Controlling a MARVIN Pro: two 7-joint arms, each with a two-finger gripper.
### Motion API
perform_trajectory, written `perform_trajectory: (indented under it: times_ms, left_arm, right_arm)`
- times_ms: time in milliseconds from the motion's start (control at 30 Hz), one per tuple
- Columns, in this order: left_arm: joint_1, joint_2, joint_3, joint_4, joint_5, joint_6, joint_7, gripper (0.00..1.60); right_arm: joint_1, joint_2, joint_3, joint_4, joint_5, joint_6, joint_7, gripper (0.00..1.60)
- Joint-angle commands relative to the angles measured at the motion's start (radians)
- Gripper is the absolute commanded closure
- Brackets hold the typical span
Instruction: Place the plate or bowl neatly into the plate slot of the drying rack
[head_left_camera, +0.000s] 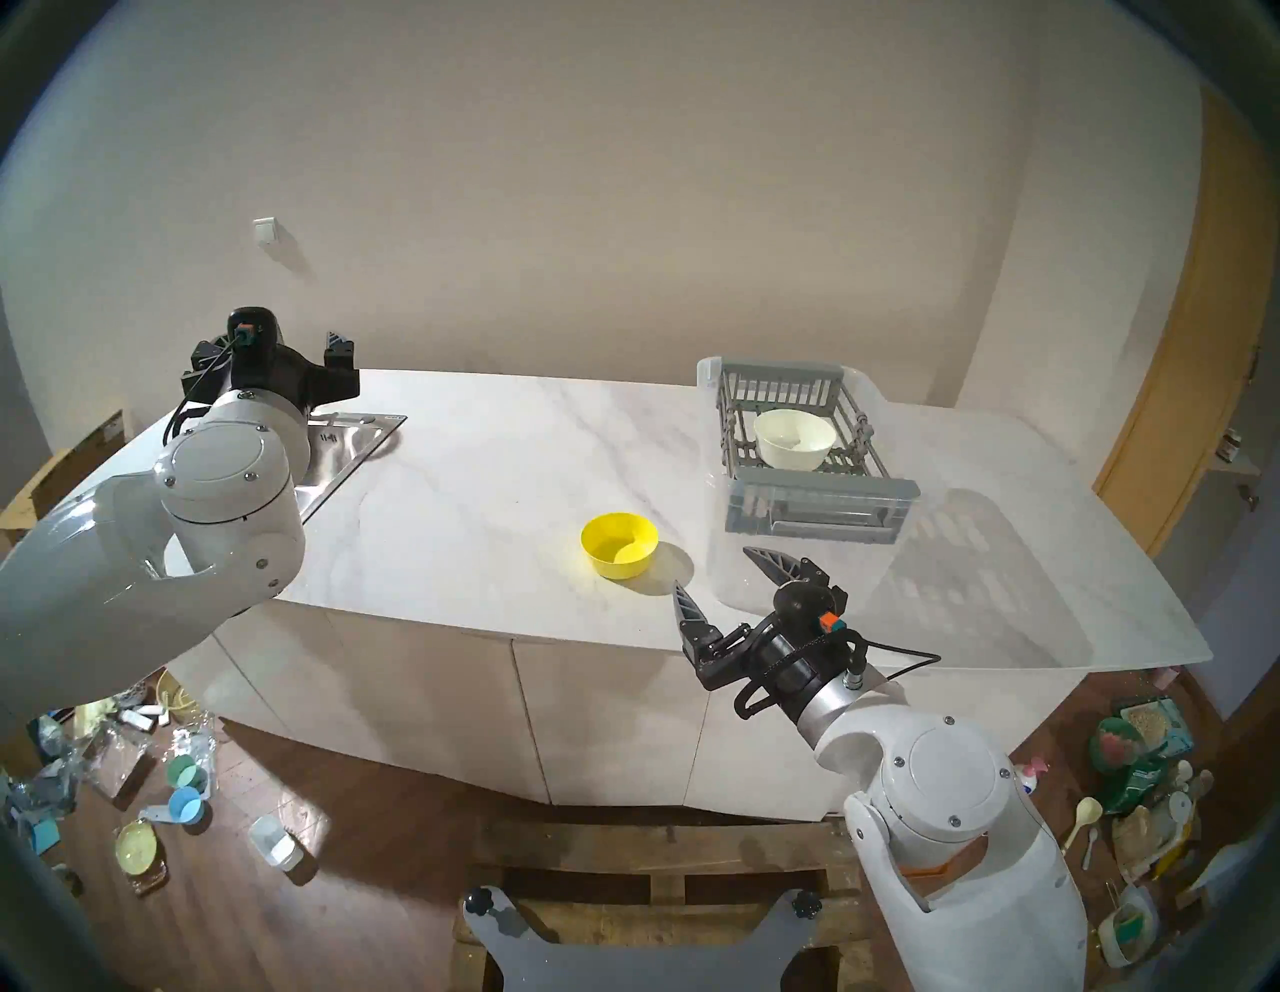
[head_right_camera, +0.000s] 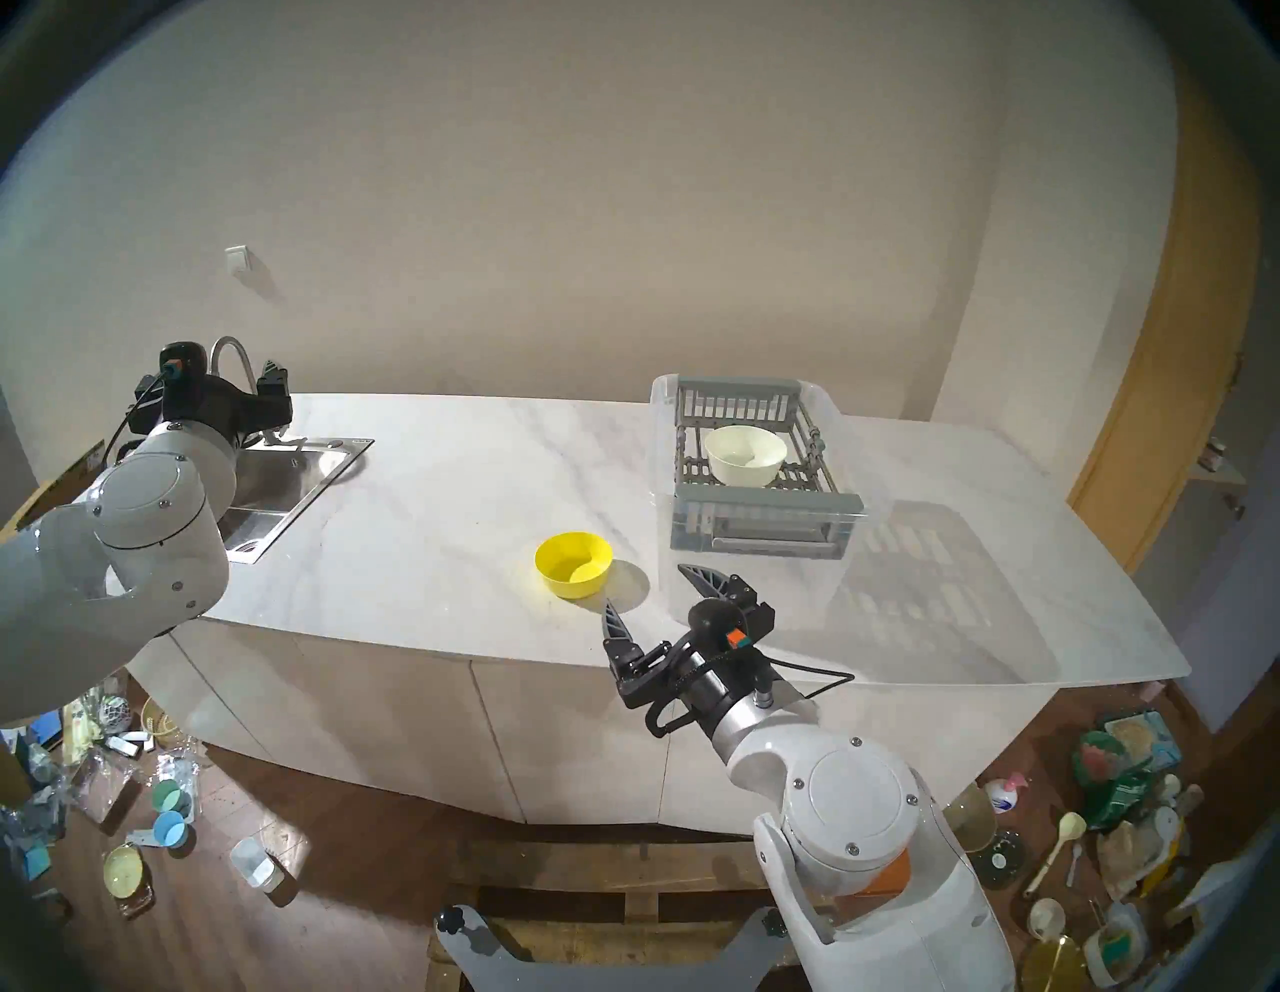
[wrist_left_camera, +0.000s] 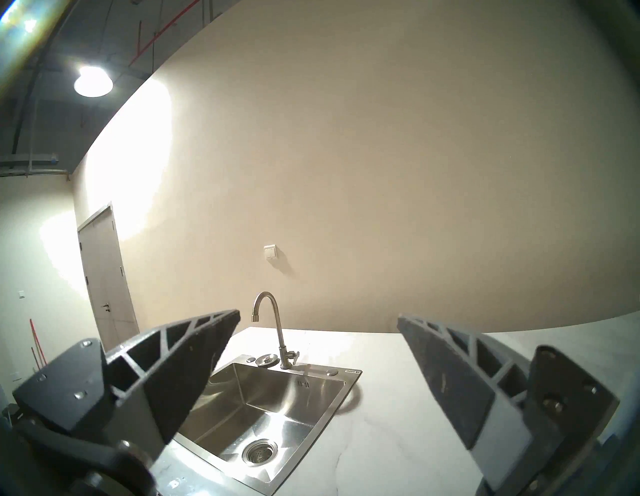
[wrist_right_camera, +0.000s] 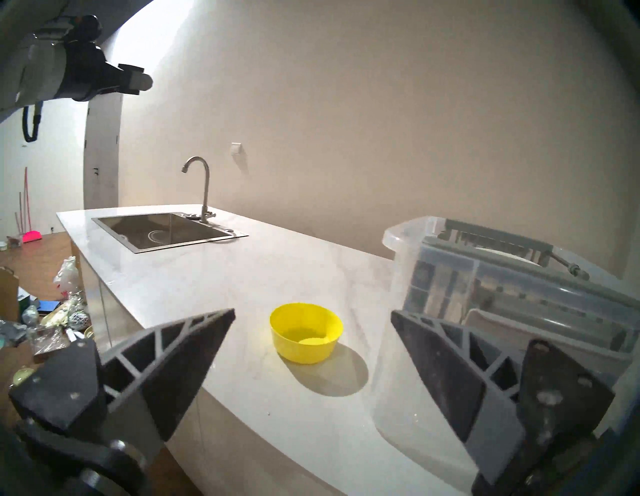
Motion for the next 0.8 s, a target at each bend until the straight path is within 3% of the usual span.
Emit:
perform_trajectory:
  times_ms: [0,300,767]
  left_arm:
    - [-0.024,0.004,-0.02,-0.008,0.012,-0.007,-0.005,0.0]
    - [-0.024,0.004,-0.02,-0.008,0.012,-0.007,-0.005,0.0]
    - [-0.025,0.004,-0.019,-0.008,0.011,-0.007,-0.005,0.0]
  right_arm:
    - [0.075,0.022,-0.018,-0.046,-0.01,0.021,0.04,0.0]
    - [0.299,0.079,-0.084,0.048,-0.074,0.067,0.15,0.0]
    - [0.534,0.042,-0.212,0.223,-0.165,0.087,0.253,0.0]
